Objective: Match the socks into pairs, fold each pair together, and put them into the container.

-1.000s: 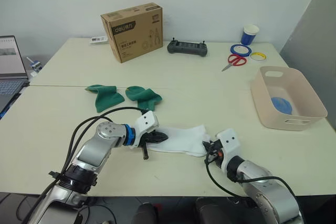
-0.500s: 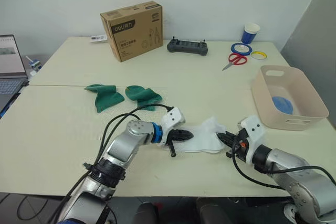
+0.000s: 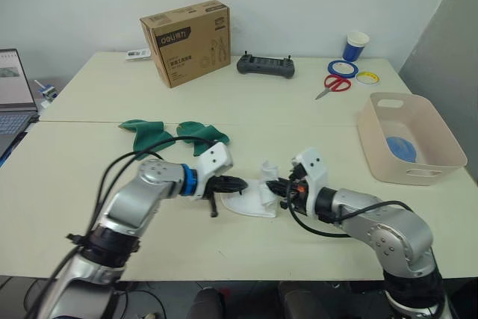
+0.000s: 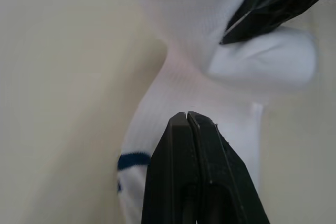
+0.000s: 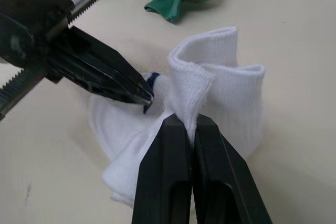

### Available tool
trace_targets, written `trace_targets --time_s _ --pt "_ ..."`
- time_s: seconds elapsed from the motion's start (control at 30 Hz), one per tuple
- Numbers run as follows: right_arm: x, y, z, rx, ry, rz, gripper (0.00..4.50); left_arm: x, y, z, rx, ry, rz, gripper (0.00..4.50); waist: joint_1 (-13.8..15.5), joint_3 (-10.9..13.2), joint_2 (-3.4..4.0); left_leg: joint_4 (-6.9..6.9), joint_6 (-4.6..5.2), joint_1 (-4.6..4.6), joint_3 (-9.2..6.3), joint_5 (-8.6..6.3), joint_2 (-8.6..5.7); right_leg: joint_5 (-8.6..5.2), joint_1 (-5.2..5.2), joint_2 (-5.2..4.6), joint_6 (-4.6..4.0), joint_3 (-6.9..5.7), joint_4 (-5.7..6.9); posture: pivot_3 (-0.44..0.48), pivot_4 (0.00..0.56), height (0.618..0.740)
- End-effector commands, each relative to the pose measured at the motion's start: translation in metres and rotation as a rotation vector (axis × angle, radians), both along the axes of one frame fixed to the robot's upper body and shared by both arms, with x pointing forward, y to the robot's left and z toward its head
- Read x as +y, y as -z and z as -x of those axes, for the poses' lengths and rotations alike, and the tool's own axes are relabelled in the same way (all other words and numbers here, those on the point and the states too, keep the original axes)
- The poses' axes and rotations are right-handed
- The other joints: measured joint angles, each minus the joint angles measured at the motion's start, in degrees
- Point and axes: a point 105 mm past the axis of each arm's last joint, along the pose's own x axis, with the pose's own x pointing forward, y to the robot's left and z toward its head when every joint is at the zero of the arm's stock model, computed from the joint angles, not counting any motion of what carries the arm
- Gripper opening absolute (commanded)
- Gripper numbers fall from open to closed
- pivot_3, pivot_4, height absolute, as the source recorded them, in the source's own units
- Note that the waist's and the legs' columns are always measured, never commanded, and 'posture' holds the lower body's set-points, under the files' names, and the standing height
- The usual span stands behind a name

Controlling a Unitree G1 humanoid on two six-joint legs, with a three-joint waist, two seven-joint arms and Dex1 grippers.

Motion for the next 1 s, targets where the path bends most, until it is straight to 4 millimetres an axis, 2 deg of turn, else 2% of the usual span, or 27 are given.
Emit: trace_targets --time_s 0.03,0.23,0.4,0.5,0.63,0.73,0.83,0.9,1.0 --pt "0.009 -0.006 -0.001 -0.018 -0.031 -0.005 0.02 0.002 -0.001 0.004 -0.026 0.011 -0.001 0.0 0.3 0.0 0.01 0.0 0.0 -0.02 0.02 0.0 -0.01 0.0 0.0 -0.03 0.0 0.0 -0.02 0.0 0.15 0.723" --pt "0.024 -0.002 -0.005 -0.001 -0.077 0.011 0.02 0.004 0.009 0.007 -0.005 -0.026 0.003 0.0 0.3 0.0 -0.01 0.06 0.0 -0.15 -0.01 0.0 -0.06 0.01 -0.06 -0.11 0.01 -0.06 -0.03 0.0 0.15 0.723" --pt "0.033 0.009 -0.008 0.026 -0.095 0.018 0.02 0.012 0.005 0.005 -0.005 -0.059 0.009 0.0 0.1 0.1 0.0 0.04 0.0 -0.14 -0.03 0.0 -0.02 0.0 -0.07 -0.06 0.0 -0.07 -0.01 0.0 0.15 0.723" --pt "0.04 -0.001 -0.008 0.008 -0.11 -0.027 0.72 0.018 0.001 0.0 -0.011 -0.094 0.015 0.0 0.1 0.1 0.01 0.04 0.0 -0.15 -0.02 0.0 -0.02 0.0 -0.1 -0.06 0.0 -0.06 -0.01 0.0 0.15 0.723" --pt "0.035 -0.017 -0.005 -0.031 -0.111 -0.042 2.11 0.033 -0.01 -0.007 -0.017 -0.172 0.058 0.0 0.1 0.1 0.01 0.04 0.0 -0.16 -0.03 0.0 -0.01 0.01 -0.11 -0.06 0.0 -0.07 0.01 0.0 0.15 0.723" --pt "0.026 -0.031 0.002 -0.061 -0.133 -0.061 3.12 0.037 -0.028 -0.013 -0.064 -0.191 0.145 0.0 0.1 0.1 0.01 0.04 0.0 -0.17 -0.03 0.0 -0.02 0.0 -0.11 -0.07 0.01 -0.08 -0.01 0.0 0.15 0.723" --pt "0.006 -0.032 -0.006 -0.136 -0.079 0.008 3.01 0.032 -0.047 -0.01 -0.085 -0.137 0.211 0.0 0.2 0.1 0.02 0.05 0.0 -0.18 -0.06 0.0 -0.02 0.0 -0.11 -0.07 0.0 -0.12 -0.01 0.0 0.15 0.723" --pt "-0.005 -0.024 -0.014 -0.155 -0.036 0.06 2.49 0.025 -0.052 -0.004 -0.084 -0.064 0.211 0.0 0.3 0.1 0.01 0.06 0.0 -0.19 -0.04 0.0 -0.05 0.0 -0.09 -0.1 0.01 -0.13 -0.02 0.0 0.15 0.723" --pt "-0.004 -0.014 -0.017 -0.188 -0.051 0.117 1.43 0.011 -0.051 0.006 -0.068 0.048 0.184 0.0 0.2 0.1 0.01 0.06 0.0 -0.18 0.01 0.0 -0.07 0.0 -0.09 -0.12 0.01 -0.08 -0.03 0.0 0.15 0.723"
